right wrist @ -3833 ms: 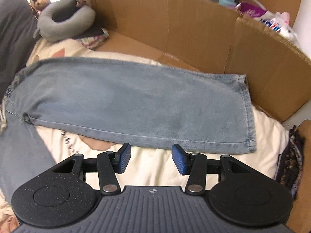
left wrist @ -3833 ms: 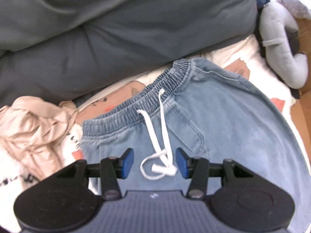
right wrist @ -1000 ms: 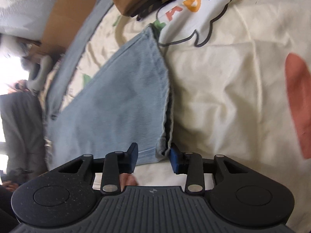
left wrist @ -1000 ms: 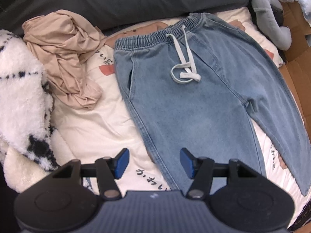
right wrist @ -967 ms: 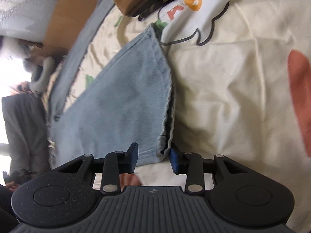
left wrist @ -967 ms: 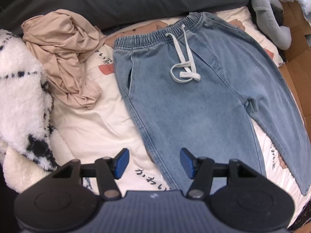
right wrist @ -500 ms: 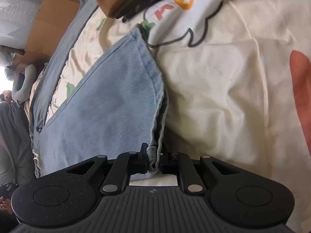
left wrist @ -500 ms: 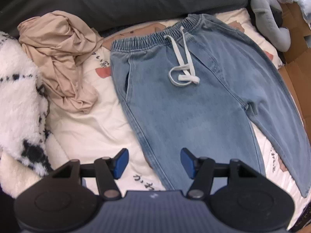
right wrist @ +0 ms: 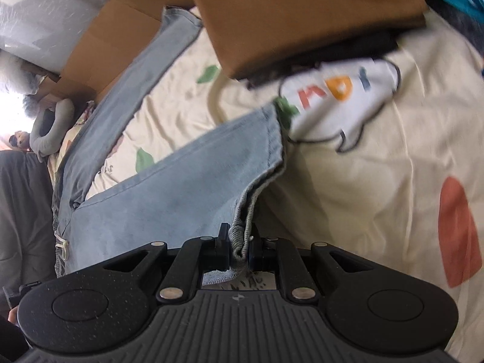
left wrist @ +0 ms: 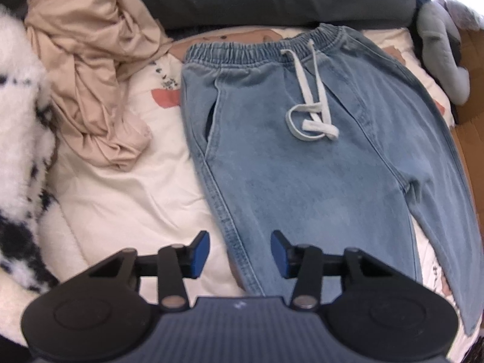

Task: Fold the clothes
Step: 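Grasp the jeans side by the waistband with the left gripper while the right gripper holds the hem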

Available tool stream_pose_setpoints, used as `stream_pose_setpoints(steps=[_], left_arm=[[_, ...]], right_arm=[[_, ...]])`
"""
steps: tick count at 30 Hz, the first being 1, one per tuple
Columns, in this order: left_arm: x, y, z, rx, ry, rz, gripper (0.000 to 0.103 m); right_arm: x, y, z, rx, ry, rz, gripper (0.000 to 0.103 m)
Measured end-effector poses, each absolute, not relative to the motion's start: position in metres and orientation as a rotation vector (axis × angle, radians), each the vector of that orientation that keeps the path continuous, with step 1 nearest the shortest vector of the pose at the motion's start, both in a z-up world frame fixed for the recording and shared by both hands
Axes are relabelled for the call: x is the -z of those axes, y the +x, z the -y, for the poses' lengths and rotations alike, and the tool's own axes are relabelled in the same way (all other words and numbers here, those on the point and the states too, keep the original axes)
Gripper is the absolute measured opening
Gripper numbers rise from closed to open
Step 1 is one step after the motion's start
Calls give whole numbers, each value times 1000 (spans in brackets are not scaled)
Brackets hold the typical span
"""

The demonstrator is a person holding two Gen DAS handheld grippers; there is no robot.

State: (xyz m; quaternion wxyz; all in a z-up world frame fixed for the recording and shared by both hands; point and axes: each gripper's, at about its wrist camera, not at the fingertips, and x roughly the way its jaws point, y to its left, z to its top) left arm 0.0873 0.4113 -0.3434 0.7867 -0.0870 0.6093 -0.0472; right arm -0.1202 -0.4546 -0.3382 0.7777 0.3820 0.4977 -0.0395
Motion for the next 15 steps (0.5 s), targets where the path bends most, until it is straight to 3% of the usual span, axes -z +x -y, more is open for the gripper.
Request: stream_pose_setpoints(steps=[5, 10, 15], left_arm=[[365, 87, -416, 90, -248, -1333, 42], [387, 86, -424, 58, -330, -1347, 31], [406, 84, -432, 36, -469, -1348, 31]], right_arm=[[319, -112, 456, 82, 788, -1061, 9], [307, -107, 455, 90, 769, -1057, 9], [301, -103, 452, 101, 748, -1070, 9]])
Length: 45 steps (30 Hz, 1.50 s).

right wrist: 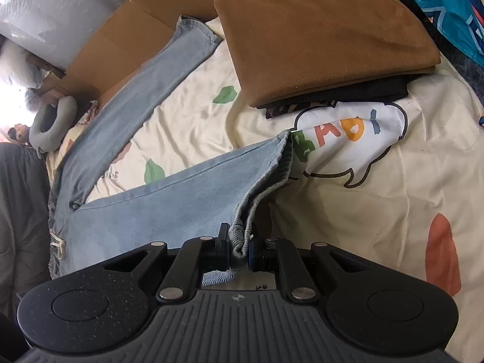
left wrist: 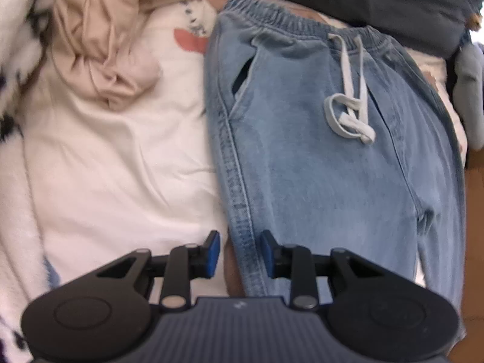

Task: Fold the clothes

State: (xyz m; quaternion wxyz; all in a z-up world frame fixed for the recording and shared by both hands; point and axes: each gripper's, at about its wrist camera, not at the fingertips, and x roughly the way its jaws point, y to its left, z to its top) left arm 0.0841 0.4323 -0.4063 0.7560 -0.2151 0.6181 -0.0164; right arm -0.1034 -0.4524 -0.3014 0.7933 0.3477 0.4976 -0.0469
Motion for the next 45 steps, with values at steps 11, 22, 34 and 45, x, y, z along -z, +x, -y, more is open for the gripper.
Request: stream_pose_setpoints(steps=[11, 22, 34, 45], left_arm=[[421, 87, -454, -19, -786, -1249, 22], [403, 101, -470, 15, -834, -1156, 19], [362, 115, -450, 74, -689, -1158, 13], [312, 133, -418, 135, -592, -1168, 12]], right_arm=[[300, -99, 451, 131, 747, -1068, 9], [300, -99, 453, 133, 765, -1058, 9], [290, -90, 457, 119, 800, -1004, 9], [252, -49, 468, 81, 785, -931, 9]])
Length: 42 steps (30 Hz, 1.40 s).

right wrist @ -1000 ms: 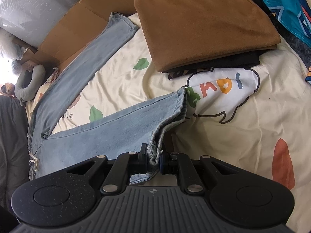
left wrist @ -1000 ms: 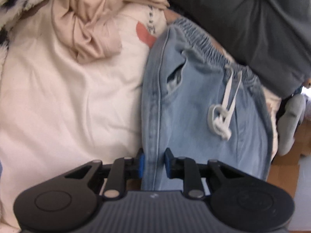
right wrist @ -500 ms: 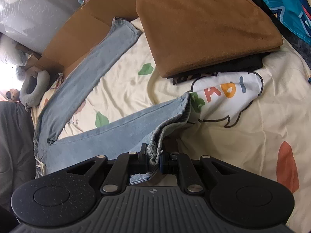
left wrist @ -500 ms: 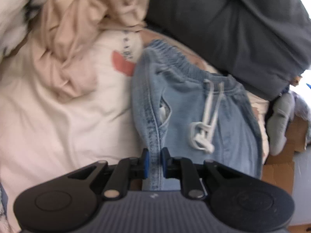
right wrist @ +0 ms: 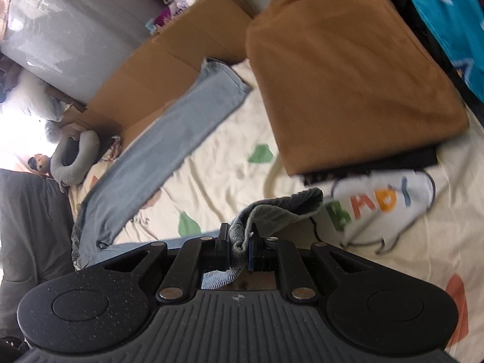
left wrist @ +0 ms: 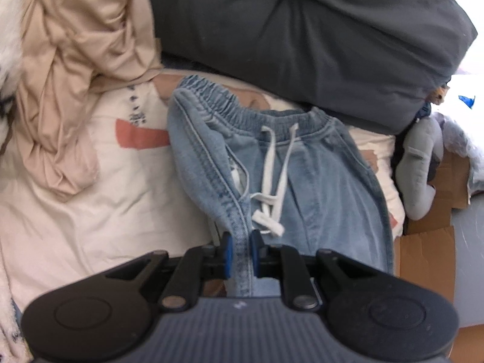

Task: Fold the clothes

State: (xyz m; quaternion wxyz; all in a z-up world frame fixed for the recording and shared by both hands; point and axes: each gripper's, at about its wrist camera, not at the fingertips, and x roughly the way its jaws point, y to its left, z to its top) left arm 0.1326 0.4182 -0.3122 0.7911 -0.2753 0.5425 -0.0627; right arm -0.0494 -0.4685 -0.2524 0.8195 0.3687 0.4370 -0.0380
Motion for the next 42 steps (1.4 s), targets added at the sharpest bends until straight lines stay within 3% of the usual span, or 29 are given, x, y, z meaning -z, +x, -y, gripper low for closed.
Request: stream_pose_setpoints(steps=[21, 35, 42], left_arm=[[251, 161, -365, 150, -411, -1204, 12], [248, 204, -303, 221, -437, -1242, 6], [258, 224, -279, 217, -482, -1230, 5]], right_arm=[[224, 82, 494, 20, 738, -948, 9], [282, 169, 509, 143, 827, -967, 9], [284, 194, 508, 193, 830, -915, 9]])
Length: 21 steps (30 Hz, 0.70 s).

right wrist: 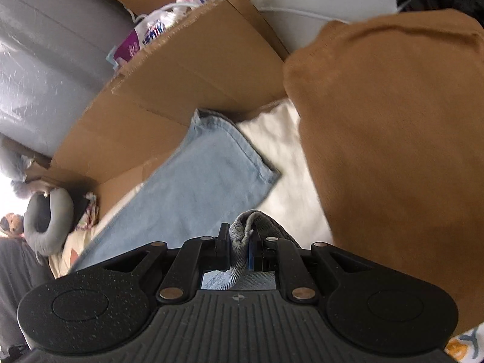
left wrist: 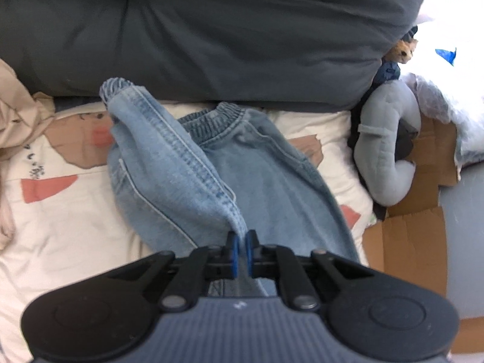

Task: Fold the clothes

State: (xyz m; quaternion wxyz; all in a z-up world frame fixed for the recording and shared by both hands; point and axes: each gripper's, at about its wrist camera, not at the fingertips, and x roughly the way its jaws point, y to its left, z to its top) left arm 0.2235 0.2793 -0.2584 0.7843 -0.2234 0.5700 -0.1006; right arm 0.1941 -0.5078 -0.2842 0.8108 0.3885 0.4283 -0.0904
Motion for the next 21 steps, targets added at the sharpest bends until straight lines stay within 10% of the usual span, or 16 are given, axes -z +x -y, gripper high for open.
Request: stream_pose_setpoints(steps=[21], left_arm=[[303, 276, -209, 303, -570, -1154, 4]], right_arm=[[295, 312, 506, 209, 701, -847, 9]])
